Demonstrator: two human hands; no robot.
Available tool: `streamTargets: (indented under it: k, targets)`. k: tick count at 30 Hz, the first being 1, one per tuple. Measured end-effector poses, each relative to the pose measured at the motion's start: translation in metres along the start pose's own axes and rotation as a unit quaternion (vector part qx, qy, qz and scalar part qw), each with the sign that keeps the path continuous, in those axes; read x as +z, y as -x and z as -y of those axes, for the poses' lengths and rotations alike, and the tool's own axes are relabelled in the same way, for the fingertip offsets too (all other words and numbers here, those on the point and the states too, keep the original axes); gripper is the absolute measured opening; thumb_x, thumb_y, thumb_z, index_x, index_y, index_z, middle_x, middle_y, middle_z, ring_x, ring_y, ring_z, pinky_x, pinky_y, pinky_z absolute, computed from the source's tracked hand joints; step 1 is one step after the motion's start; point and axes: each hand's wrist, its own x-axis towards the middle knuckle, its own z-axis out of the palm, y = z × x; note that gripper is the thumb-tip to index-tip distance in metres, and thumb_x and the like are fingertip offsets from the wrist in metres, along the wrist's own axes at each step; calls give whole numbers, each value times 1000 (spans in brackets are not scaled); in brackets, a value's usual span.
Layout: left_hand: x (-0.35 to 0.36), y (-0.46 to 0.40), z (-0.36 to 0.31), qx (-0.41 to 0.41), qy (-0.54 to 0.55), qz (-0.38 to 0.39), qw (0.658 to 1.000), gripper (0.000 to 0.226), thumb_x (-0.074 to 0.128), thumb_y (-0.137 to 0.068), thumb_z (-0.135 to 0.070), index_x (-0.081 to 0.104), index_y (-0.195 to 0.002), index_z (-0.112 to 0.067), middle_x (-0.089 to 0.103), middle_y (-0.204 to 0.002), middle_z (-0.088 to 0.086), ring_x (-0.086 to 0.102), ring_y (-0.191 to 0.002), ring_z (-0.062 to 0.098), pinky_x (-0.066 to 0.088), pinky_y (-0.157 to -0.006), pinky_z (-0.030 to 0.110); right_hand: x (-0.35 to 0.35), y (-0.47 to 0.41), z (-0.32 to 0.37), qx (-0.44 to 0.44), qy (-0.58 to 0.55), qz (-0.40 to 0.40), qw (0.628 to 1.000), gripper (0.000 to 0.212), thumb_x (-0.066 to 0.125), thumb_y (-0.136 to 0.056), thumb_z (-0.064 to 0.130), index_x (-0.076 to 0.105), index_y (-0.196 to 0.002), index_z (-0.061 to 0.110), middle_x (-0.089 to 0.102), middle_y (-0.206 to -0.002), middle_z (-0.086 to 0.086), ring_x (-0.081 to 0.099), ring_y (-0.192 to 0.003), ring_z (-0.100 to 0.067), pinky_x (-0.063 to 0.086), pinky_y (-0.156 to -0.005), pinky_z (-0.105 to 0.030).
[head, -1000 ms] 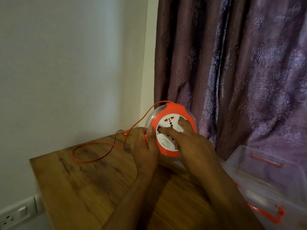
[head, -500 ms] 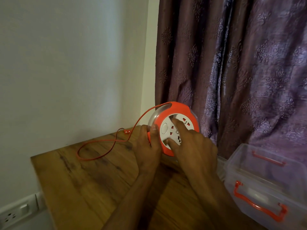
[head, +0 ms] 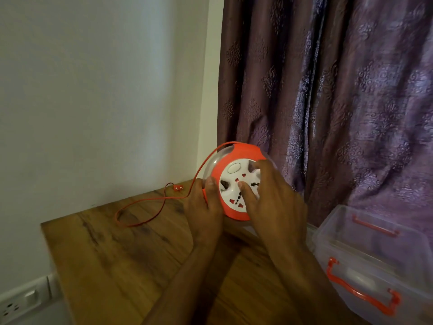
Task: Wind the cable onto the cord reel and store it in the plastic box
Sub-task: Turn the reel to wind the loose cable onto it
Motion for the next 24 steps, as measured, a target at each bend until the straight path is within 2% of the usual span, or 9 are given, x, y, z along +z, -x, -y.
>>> streamTargets:
  k: [3,6,9,10,11,13,17,21,24]
  targets:
    - [-6,-4,-1,-11,1,-25,1000,40,32,-95,-58,57,-99,-27,61,-80,-22,65,-72,-12,48,-50,4,-2,-4,5,-67,25,56,996,46,51,-90,38,31,-132,37,40,-135,-1,60,-100,-28,48,-69,-33]
    - [-9,-4,-4,-7,-17,-19,1000,45,28,-91,-65,54,-101,-30,58,-82,-22,64,-65,-9,46,-49,3,6,-1,5,-93,41,148,984,58,54,-87,51,20,-134,47,15,-150,3,45,-124,-26,47,-91,-40]
    - [-10,-3,-4,6,-40,13,999,29,41,-97,-46,56,-104,-22,56,-85,-20,57,-68,-25,38,-50,-6,9,-1,-2,-93,22,202,975,57,53,-86,56,19,-132,52,2,-154,7,35,-133,-26,39,-101,-44]
    - [-11,-3,-3,9,-44,27,999,23,45,-99,-37,58,-104,-19,57,-88,-15,58,-68,-23,37,-51,-7,9,-2,-6,-93,22,211,973,58,54,-86,56,18,-132,53,0,-154,8,34,-133,-26,38,-102,-45]
    - [-11,-3,-3,5,-43,36,998,20,46,-99,-34,58,-103,-18,59,-89,-11,62,-63,-14,38,-51,-6,10,-2,-9,-92,25,218,971,59,54,-86,55,15,-132,54,-1,-154,10,34,-134,-27,37,-103,-46]
    - [-12,-4,-6,-8,-44,44,998,23,42,-99,-38,56,-101,-20,61,-89,-8,59,-61,-5,41,-49,-4,10,-3,-14,-94,34,231,968,64,54,-86,56,11,-133,56,-6,-155,10,30,-137,-26,34,-105,-48]
    - [-11,-4,-10,-20,-37,39,998,17,43,-100,-34,54,-99,-21,60,-87,-9,57,-63,-4,43,-50,-2,11,-1,-13,-90,26,231,968,67,55,-83,60,12,-134,57,-3,-157,7,35,-134,-28,36,-104,-48]
    - [-9,-2,-10,-32,-16,34,999,38,36,-89,-53,57,-96,-22,64,-82,-7,64,-70,2,50,-56,12,11,2,-11,-54,45,194,978,60,47,-89,54,10,-136,59,6,-155,3,48,-123,-30,44,-97,-43]
    - [-9,-1,-8,-17,-20,40,999,45,35,-88,-55,60,-97,-19,65,-79,-10,66,-71,3,50,-56,12,8,3,-9,-45,71,152,985,57,43,-92,42,10,-136,58,22,-152,3,56,-112,-28,44,-93,-45]
